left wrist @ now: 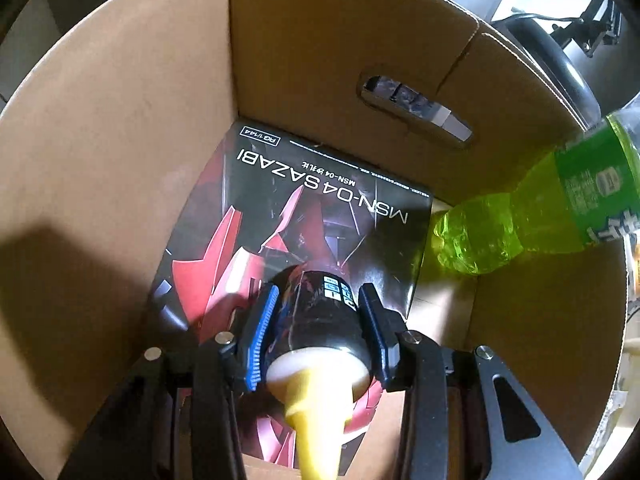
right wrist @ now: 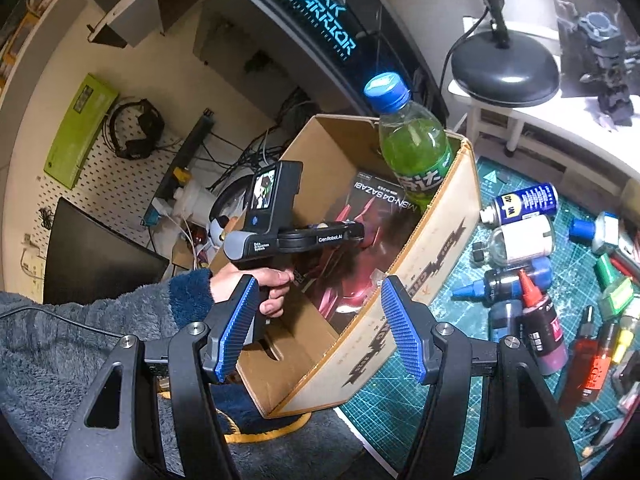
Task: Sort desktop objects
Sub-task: 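Lower the ink bottle into the box onto the manual and open the left gripper, then grasp the ink bottle in the box with the right gripper and shift it into the corner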
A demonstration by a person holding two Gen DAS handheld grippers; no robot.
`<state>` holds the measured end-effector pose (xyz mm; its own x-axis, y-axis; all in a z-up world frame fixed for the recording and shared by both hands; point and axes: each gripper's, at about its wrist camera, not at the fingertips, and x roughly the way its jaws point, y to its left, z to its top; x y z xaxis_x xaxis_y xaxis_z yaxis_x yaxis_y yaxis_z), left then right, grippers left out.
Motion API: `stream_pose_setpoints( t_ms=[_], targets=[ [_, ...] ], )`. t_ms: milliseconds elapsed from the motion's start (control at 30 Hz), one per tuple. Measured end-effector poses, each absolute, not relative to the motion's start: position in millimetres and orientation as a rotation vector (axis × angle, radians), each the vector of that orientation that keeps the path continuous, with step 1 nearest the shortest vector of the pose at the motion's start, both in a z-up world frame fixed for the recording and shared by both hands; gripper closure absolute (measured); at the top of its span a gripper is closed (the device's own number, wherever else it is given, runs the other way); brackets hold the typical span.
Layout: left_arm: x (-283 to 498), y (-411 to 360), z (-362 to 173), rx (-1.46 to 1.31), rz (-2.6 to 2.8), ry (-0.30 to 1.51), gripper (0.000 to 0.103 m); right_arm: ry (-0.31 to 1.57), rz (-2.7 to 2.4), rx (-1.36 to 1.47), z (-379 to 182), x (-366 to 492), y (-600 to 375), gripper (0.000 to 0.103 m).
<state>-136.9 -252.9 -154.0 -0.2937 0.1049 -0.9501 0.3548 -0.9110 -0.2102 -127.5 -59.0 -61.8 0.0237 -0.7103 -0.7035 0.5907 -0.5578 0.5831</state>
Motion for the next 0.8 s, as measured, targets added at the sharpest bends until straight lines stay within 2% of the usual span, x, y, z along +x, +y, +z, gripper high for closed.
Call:
stream_pose_setpoints(
  t_ms=[333, 433, 533, 567, 600, 700, 800],
  targets=[
    [-186, -241, -142, 1.839, -2.344, 0.455, 0.061, -0.135, -1.712, 1.340, -61, -127, -62, 0.041],
    [-178, -240, -115, 1.805, -2.366, 0.453, 0.037, -0.137, -1.725, 1.355, -63, -129, -59, 0.041],
    [-153, -244, -70, 1.727, -2.429, 0.522, 0.033, -0.110, -1.728, 1.346, -58, -133, -64, 0.041],
    [-143, -245, -55, 1.695, -2.452, 0.527, 0.024, -0.099, -1.723, 1.337, -56, -134, -69, 0.041],
    [-129, -246, -36, 1.656, -2.474, 0.511, 0.020, -0.084, -1.718, 1.327, -54, -136, -76, 0.041],
    [-51, -309, -38, 1.547, -2.535, 0.470, 0.019, -0.010, -1.686, 1.283, -49, -138, -108, 0.041],
    [-26, -323, -67, 1.441, -2.534, 0.399, 0.019, 0.106, -1.654, 1.247, -51, -136, -150, 0.042]
  ],
)
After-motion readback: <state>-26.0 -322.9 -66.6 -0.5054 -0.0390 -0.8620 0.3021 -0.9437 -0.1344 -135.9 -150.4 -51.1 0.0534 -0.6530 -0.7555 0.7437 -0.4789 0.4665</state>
